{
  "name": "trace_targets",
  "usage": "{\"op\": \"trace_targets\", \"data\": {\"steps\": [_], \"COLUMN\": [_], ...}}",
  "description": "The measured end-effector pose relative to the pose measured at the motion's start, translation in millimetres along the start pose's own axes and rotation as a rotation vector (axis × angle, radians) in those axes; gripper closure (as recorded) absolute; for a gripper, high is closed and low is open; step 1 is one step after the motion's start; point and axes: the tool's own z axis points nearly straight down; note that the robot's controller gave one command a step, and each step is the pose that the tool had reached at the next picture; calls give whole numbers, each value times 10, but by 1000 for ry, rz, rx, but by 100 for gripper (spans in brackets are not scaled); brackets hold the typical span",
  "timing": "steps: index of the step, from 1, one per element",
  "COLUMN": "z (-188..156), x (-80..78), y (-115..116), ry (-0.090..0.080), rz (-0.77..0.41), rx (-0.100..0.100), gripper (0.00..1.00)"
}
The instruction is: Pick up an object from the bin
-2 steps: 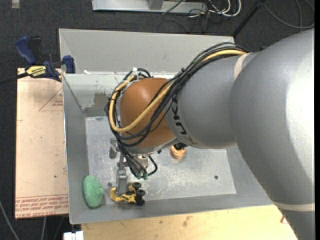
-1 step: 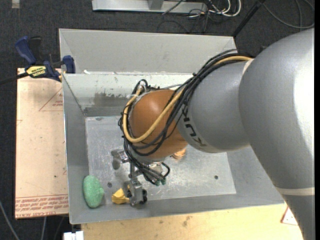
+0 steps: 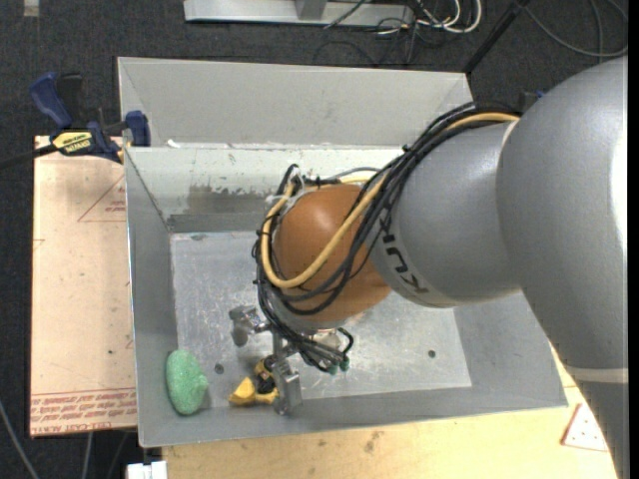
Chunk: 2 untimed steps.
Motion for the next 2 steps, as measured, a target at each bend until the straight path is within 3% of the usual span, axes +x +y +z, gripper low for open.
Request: {"op": "trace_targets", "data": {"steps": [1, 2], "z": [-34, 182], "x": [36, 26], "y": [2, 2], "ry": [1, -7], "rz": [205, -302], "rx": [1, 2], "gripper": [0, 0]}}
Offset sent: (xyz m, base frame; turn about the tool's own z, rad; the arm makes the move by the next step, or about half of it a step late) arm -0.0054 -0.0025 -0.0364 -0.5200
